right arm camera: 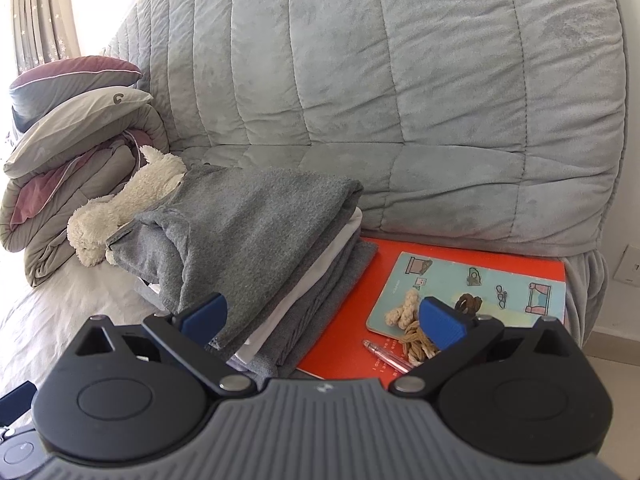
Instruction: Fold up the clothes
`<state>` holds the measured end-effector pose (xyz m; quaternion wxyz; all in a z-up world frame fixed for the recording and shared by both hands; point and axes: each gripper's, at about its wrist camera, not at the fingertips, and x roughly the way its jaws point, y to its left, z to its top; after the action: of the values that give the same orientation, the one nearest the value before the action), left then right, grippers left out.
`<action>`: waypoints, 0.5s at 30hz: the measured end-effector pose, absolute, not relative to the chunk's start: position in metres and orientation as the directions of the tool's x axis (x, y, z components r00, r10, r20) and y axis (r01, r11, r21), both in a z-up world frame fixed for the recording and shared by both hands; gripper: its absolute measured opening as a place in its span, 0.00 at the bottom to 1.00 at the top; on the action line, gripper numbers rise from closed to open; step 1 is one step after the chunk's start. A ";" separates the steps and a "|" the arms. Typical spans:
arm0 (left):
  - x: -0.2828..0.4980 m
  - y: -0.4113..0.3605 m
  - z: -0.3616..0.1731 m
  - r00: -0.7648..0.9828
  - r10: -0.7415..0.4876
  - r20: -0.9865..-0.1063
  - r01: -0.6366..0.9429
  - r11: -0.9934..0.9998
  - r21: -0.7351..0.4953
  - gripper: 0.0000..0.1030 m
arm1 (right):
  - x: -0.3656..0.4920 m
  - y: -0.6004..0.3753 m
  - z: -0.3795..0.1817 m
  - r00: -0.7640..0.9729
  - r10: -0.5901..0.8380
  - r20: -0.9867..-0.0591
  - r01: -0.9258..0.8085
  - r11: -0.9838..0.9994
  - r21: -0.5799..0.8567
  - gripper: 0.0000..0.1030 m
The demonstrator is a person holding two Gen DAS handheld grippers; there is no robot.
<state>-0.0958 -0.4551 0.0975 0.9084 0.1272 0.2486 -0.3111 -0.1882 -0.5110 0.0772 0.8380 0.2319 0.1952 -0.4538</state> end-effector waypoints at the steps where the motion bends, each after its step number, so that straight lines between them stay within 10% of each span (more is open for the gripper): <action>1: -0.096 -0.455 0.097 0.682 -0.501 -0.532 0.628 0.774 0.076 0.99 | -0.188 -0.511 0.077 0.512 -0.670 -0.537 0.851 0.481 0.210 1.00; 15: -0.097 -0.456 0.096 0.679 -0.506 -0.532 0.631 0.773 0.071 0.99 | -0.188 -0.511 0.076 0.508 -0.667 -0.545 0.853 0.476 0.213 1.00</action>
<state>-0.0970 -0.4559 0.0964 0.9077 0.1250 0.2498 -0.3131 -0.1880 -0.5114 0.0758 0.8359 0.2350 0.1984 -0.4546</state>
